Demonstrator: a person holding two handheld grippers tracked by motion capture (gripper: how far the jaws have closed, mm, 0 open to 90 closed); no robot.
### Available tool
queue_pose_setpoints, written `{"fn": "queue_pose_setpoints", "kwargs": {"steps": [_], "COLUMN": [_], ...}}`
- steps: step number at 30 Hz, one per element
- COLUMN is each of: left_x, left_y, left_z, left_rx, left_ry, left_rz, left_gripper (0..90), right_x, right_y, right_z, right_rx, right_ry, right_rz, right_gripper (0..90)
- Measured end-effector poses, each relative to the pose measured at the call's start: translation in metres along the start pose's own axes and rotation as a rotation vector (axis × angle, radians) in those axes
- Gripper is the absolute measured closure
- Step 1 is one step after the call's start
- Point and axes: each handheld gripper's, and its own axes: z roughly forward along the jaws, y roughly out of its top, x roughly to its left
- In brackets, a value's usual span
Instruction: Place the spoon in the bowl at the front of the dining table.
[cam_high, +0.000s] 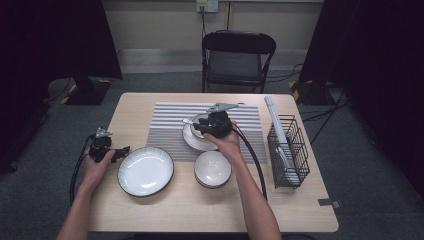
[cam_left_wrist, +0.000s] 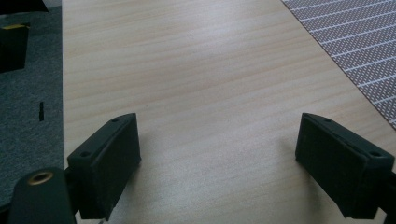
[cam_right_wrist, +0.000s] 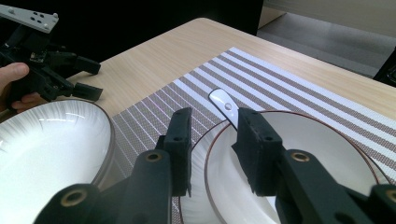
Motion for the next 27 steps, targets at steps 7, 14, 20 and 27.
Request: {"fn": "queue_pose_setpoints", "kwargs": {"steps": [7, 14, 20, 27], "left_x": [0.000, 0.000, 0.000, 0.000], "left_y": [0.000, 0.000, 0.000, 0.000], "left_z": [0.000, 0.000, 0.000, 0.000], "left_rx": [0.000, -0.001, -0.001, 0.000], "left_ry": [0.001, 0.003, 0.003, 0.003], "left_rz": [0.000, -0.002, -0.001, -0.002], "left_gripper": [13.4, 13.3, 13.3, 13.3], "right_x": [-0.002, -0.006, -0.008, -0.012], "right_y": [0.000, 0.001, 0.002, 0.003], "right_z": [-0.006, -0.010, -0.015, -0.025], "right_rx": [-0.009, -0.003, 0.006, -0.015], "right_ry": [-0.006, -0.015, -0.011, -0.049], "right_rz": [0.023, 0.045, 0.061, 0.065], "right_gripper": [57.1, 50.6, 46.9, 45.0]}}
